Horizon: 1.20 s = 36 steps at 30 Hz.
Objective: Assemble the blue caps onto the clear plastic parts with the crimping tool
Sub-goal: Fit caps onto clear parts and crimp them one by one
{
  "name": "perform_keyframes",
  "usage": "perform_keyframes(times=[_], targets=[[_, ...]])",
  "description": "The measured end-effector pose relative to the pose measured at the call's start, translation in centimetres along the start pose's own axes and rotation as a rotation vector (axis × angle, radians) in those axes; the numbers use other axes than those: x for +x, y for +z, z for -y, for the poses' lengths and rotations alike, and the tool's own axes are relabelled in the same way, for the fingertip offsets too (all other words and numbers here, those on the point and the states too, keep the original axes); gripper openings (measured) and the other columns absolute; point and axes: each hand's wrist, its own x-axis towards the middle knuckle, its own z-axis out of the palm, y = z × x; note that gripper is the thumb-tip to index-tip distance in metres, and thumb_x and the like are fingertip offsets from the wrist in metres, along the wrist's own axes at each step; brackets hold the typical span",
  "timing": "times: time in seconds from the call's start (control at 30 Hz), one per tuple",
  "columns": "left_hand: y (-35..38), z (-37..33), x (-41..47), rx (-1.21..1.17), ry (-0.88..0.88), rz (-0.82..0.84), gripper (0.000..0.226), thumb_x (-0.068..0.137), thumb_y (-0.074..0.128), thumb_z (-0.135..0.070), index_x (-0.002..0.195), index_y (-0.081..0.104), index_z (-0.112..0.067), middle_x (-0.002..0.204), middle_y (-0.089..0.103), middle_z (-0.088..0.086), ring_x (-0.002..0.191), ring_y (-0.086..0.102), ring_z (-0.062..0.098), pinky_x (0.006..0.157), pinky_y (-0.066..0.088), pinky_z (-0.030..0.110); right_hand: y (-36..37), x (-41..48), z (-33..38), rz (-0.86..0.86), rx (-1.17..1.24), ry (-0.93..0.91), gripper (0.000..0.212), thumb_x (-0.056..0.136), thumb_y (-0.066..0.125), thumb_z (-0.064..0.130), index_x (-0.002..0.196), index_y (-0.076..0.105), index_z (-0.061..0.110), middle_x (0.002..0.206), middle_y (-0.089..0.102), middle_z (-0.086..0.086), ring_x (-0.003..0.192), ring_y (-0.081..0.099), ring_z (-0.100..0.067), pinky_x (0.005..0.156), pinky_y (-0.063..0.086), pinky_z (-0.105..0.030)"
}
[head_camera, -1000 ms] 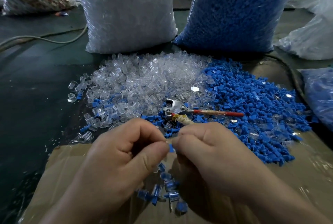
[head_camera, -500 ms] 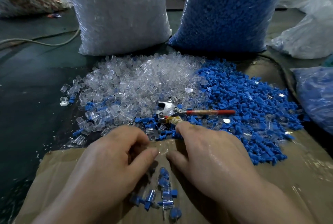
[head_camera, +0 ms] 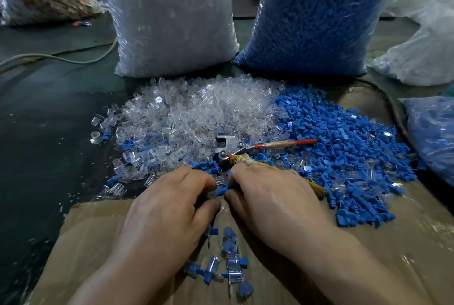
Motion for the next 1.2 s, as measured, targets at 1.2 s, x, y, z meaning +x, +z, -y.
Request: perform_keyframes(times=[1.2], targets=[[2.5,1.2,0.2,-1.128,-0.317,-0.082,0.033,0.067,0.081,-0.029,0.1,0.077,-0.028,0.084,0.074,0.006,0.072,0.073,0.022,0.064,0.057,0.029,-0.1,-0.8,-0.8,-0.157,0.725,0.225,0.016,0.082,0.049,0.039,0.094,0.059,0.042,0.067,0.063,0.017,0.047,0.052,-0.002,0.042,0.039,-0.015]])
